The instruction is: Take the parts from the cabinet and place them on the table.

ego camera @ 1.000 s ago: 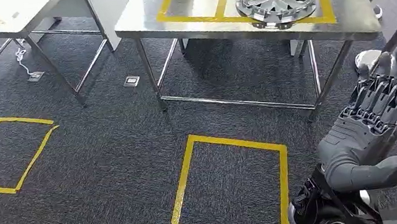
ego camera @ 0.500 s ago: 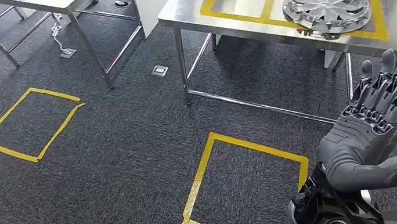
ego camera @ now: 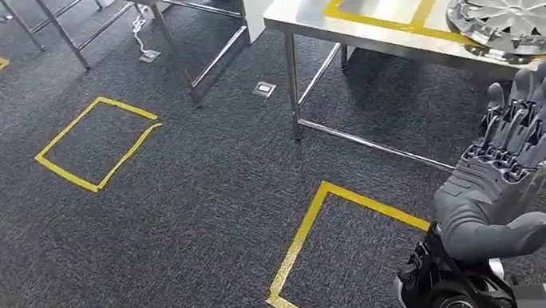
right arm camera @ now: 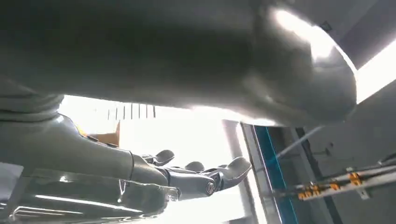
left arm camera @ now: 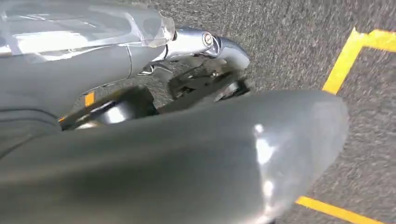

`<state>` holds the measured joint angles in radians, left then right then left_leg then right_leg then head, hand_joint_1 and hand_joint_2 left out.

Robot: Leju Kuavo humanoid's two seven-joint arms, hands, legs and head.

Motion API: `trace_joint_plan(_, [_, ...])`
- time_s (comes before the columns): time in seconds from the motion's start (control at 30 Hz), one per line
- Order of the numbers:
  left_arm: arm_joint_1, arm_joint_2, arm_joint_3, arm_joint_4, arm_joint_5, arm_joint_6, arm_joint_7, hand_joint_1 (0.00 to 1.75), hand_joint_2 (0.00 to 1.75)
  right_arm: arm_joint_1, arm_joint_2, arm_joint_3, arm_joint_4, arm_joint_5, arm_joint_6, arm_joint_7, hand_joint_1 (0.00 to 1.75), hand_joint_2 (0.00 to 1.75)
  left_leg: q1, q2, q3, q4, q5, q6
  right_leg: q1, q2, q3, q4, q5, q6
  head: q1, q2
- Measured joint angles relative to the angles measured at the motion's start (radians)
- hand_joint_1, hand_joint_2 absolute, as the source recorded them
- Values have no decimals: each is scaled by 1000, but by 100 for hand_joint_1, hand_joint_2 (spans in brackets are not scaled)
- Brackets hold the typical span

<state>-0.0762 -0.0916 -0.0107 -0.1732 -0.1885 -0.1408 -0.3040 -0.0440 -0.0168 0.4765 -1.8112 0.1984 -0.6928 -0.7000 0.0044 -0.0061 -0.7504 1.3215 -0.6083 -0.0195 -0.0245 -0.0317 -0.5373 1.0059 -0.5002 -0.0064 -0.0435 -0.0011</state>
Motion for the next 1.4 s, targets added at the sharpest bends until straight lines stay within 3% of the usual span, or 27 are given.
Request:
trace_joint_plan(0.03, [2, 0, 0, 0, 0, 0, 0, 0, 0, 1, 0, 0, 0, 0, 0, 0, 0, 0, 1, 1, 1, -3, 11, 0, 0, -12, 0, 0, 0, 0, 1, 0])
trace_joint_plan(0.1, [3, 0, 0, 0, -2, 0, 0, 0, 0, 0, 0, 0, 0, 0, 0, 0, 0, 0, 1, 11, 74, -137, 82, 4, 0, -34, 3, 0, -2, 2, 1, 0])
trace_joint_plan(0.13, [2, 1, 0, 0, -2, 0, 0, 0, 0, 0, 0, 0, 0, 0, 0, 0, 0, 0, -1, 32, 131, -238, 122, 8, 0, -45, 6, 0, -5, 5, 0, 0])
trace_joint_plan(0.17, [0, 1, 0, 0, -2, 0, 0, 0, 0, 0, 1, 0, -1, 1, 0, 0, 0, 0, -8, 87, 173, -313, 130, 14, 2, -53, 10, 0, -7, 9, 0, 0])
trace_joint_plan(0.2, [-4, 2, 0, 0, -5, 0, 0, 0, 0, 2, 0, -1, -2, 3, 0, 0, 0, 0, -19, 98, 185, -328, 122, 20, 11, -61, 8, 3, -12, 17, 0, 0])
trace_joint_plan(0.33, [-4, 3, 0, 0, -7, 0, 1, 0, 0, 0, 2, 0, -2, -1, 0, 0, 0, 0, -14, 46, 179, -331, 131, 38, 11, -105, 19, -4, -18, 32, 2, 0])
trace_joint_plan(0.4, [-6, 3, 1, 0, -8, 0, 3, 0, 0, -2, 2, 0, -2, -7, 0, 0, 0, 0, -6, 23, 178, -333, 135, 51, 5, -14, -11, 75, -73, 39, 6, 0])
trace_joint_plan(0.43, [-9, 1, 1, 0, -8, 0, 3, 0, 0, -2, 1, 0, -2, -11, 0, 0, 0, 0, -5, 9, 177, -333, 136, 53, 6, 13, -52, 162, -114, 40, 12, 0])
trace_joint_plan(0.5, [-8, -1, 1, 0, -8, 0, 3, 0, 0, -1, -3, 0, -1, -16, 0, 0, 0, 0, -5, -18, 176, -333, 136, 54, 6, 27, -128, 311, -160, 42, 13, 0])
trace_joint_plan(0.53, [-6, 0, 1, 0, -7, 0, 4, 0, 0, -1, -4, 0, -1, -19, 0, 0, 0, 0, -5, -33, 177, -332, 136, 54, 6, 28, -142, 326, -151, 41, 12, 0])
trace_joint_plan(0.57, [-5, 0, 2, 0, -8, 2, 5, 0, 0, -1, -4, 0, -1, -21, 0, 0, 0, 0, -4, -47, 178, -331, 136, 54, 5, 28, -128, 288, -118, 40, 13, 0])
trace_joint_plan(0.63, [-6, -1, 2, 0, -7, 2, 5, 0, 0, -3, -4, 0, -1, -21, 0, 0, 0, 0, 0, -79, 179, -324, 134, 49, 0, 46, -48, 103, -17, 39, 13, 0])
trace_joint_plan(0.67, [-6, -1, 2, 0, -8, 2, 5, 0, 0, -4, -4, 0, -1, -21, 0, 0, 0, 0, 2, -91, 176, -317, 130, 43, -8, 89, -16, 28, 2, 42, 15, 0])
trace_joint_plan(0.7, [-7, 0, 2, 0, -8, 2, 5, 0, 0, -3, -5, 1, 0, -21, 0, 0, 0, 0, -4, -102, 167, -309, 129, 34, -10, 122, -9, 15, -13, 46, 14, 0])
trace_joint_plan(0.8, [-2, 0, 2, 0, -8, 2, 5, 0, 0, -6, -5, 0, -1, -22, 0, 0, 0, 0, 6, -129, 159, -321, 141, 15, 1, 95, -11, 21, -7, 28, 13, 0])
trace_joint_plan(0.83, [0, 1, 2, 0, -8, 2, 5, 0, 0, -9, -5, 0, -1, -22, 0, 0, 0, 0, 6, -138, 155, -320, 141, 10, -5, 82, -8, 15, -2, 20, 13, 0])
trace_joint_plan(0.9, [1, 2, 2, 0, -8, 3, 5, 0, 0, -9, -1, 0, -2, -21, 0, 0, 0, 0, -2, -46, 129, -268, 105, 6, -5, 57, -5, 12, -2, 6, 1, 0])
trace_joint_plan(0.93, [-2, 3, 2, 0, -8, 3, 4, 0, 0, -7, -2, 0, -2, -19, 0, 0, 0, 0, 0, -16, 92, -193, 67, 3, -3, 43, -6, 12, -3, 4, -3, 0])
trace_joint_plan(1.0, [-4, 3, 2, 0, -10, 3, 4, 0, 0, 0, -2, -1, -2, -13, 0, 0, 0, 0, 0, 1, 9, -24, 1, 1, 2, 12, -7, 13, -4, 1, -3, 0])
trace_joint_plan(1.03, [-3, 3, 2, 0, -12, 2, 4, 0, 0, 3, -2, -1, -2, -12, 0, 0, 0, 0, 0, 1, -8, 10, -1, 0, 3, -3, -7, 13, -5, 1, -5, 0])
trace_joint_plan(1.07, [-2, 3, 2, 0, -14, 0, 4, 0, 0, 4, -2, -1, -2, -10, 0, 0, 0, 0, 0, 2, 2, -11, 20, 2, 4, -15, -6, 13, -6, 0, -5, 0])
trace_joint_plan(1.13, [-2, 4, 2, 0, -18, 0, 4, 0, 0, 4, -2, -1, -3, -8, 0, 0, 0, 0, -2, 17, 94, -182, 102, 10, 6, -37, -3, 12, -8, 1, -6, 0])
trace_joint_plan(1.17, [-4, 6, 2, 0, -18, 0, 4, 0, 0, 4, -2, -1, -7, -6, 0, 0, 0, 0, -9, 56, 152, -282, 134, 20, 7, -46, 0, 12, -10, 2, -7, 0])
trace_joint_plan(1.2, [-9, 7, 2, -1, -18, 0, 4, 0, 0, 4, -2, -1, -10, -4, 0, 0, 0, 0, -22, 104, 172, -320, 115, 26, 11, -55, 1, 13, -13, 7, -5, 0])
trace_joint_plan(1.33, [-12, 10, 2, -1, -18, -5, 5, 0, 0, 2, -2, -1, -10, 2, 0, 0, 0, 0, -27, 53, 166, -327, 124, 36, 12, -95, 14, 3, -18, 27, -6, 0])
trace_joint_plan(1.37, [-10, 9, 2, -1, -18, -6, 8, 0, 0, 0, 0, -1, -10, 5, 0, 0, 0, 0, -12, 42, 183, -339, 134, 42, 7, -77, 13, 13, -29, 33, -5, 0])
trace_joint_plan(1.4, [-14, 9, 3, -2, -18, -6, 10, 0, 0, 2, 0, 0, -10, 6, 0, 0, 0, 0, -11, 29, 183, -340, 137, 48, 8, -28, 1, 46, -53, 35, -1, 0])
